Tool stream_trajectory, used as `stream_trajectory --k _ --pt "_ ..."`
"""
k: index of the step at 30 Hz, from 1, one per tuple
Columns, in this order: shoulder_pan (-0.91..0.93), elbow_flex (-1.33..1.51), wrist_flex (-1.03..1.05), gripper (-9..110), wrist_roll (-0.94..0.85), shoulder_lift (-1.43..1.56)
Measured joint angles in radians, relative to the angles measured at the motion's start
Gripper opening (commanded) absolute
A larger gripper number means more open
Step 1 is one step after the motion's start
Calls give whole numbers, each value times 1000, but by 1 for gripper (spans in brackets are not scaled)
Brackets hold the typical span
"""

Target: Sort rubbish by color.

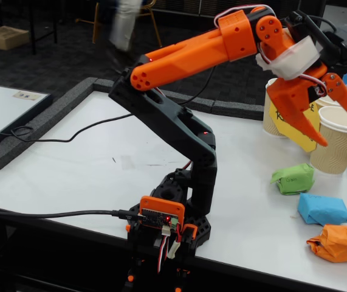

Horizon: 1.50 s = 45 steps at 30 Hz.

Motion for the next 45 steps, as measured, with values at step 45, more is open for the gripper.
stream_trajectory --k 45 --pt "-327 75 -252 16 -6 -314"
